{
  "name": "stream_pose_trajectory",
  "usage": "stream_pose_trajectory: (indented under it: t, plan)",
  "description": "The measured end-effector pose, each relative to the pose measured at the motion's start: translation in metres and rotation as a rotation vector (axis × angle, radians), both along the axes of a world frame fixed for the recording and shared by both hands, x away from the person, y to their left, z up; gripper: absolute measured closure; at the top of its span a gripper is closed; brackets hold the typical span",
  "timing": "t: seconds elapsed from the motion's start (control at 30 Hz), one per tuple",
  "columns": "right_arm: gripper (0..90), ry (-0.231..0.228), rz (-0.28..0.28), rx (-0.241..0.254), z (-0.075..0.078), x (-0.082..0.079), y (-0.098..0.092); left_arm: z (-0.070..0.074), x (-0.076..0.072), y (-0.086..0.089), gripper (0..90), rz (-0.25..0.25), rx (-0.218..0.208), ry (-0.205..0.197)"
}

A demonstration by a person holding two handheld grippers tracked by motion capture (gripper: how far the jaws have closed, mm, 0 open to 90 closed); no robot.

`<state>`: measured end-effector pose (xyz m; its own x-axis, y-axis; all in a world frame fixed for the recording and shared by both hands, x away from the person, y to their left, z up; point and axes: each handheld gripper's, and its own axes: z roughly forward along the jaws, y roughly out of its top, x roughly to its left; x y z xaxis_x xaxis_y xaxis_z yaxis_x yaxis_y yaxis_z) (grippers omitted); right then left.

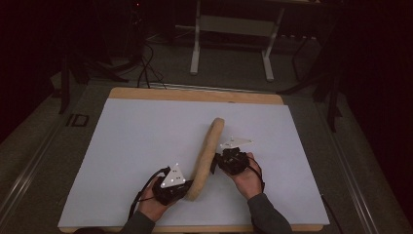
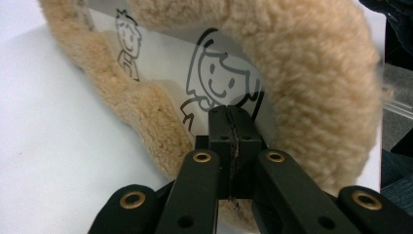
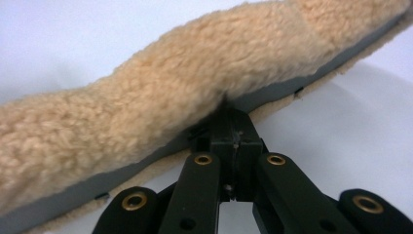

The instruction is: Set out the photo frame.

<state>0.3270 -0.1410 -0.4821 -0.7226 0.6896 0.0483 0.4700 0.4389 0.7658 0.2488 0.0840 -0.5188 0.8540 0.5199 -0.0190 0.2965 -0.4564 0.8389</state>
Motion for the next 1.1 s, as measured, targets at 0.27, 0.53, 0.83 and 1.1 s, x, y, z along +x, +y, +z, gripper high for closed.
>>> stream_pose_trajectory:
  t: [0.27, 0.53, 0.83, 1.1]
  plan:
    - [90.0, 0.007, 0.011, 0.007, -0.002, -0.001, 0.003, -0.002, -0.001, -0.007, 90.0, -0.008, 0.005, -0.003]
    - [90.0, 0.029, 0.033, 0.011, -0.002, -0.002, 0.005, -0.003, 0.001, -0.012, 90.0, -0.018, 0.005, -0.004]
    - [90.0, 0.056, 0.078, 0.025, -0.001, -0.002, 0.007, -0.005, 0.003, -0.024, 90.0, -0.036, 0.040, -0.021]
    - [89.9, 0.061, 0.126, 0.035, 0.003, -0.002, 0.011, -0.012, 0.003, -0.038, 90.0, -0.056, 0.079, -0.022]
